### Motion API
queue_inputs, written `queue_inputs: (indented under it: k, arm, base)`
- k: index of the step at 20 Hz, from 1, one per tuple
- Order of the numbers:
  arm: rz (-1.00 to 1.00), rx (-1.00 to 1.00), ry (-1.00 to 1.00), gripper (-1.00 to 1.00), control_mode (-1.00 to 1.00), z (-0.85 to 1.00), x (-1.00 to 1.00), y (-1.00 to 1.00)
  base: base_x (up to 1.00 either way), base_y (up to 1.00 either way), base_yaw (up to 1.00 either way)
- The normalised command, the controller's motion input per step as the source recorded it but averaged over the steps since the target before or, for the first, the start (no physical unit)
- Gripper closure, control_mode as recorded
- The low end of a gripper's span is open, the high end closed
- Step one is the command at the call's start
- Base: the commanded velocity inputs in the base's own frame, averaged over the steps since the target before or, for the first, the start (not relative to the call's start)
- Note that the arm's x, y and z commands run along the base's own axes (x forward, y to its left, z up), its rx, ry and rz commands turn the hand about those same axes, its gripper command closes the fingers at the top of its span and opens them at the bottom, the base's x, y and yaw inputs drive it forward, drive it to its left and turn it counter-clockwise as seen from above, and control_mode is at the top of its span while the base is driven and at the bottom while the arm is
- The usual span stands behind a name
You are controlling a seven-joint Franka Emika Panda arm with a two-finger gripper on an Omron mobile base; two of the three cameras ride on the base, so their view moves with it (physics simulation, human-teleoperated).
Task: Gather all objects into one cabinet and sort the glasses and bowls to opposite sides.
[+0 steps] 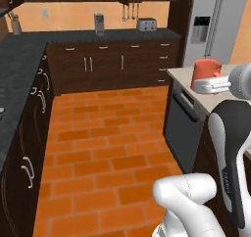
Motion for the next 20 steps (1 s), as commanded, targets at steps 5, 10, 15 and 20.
queue_inputs:
  k: [5,10,15,20]
  arm:
    - [0.00,0.00,0.00,1.00,1.00,0.00,0.00,0.00]
    - [0.00,0.00,0.00,1.00,1.00,0.00,0.00,0.00]
    - [0.00,0.00,0.00,1.00,1.00,0.00,0.00,0.00]
    - [0.00,0.00,0.00,1.00,1.00,0.00,0.00,0.00]
  base:
    - [1.00,-0.01,0.00]
    - [1.00,-0.06,0.00]
    - [1.00,-0.05,0.00]
    - [1.00,-0.03,0.00]
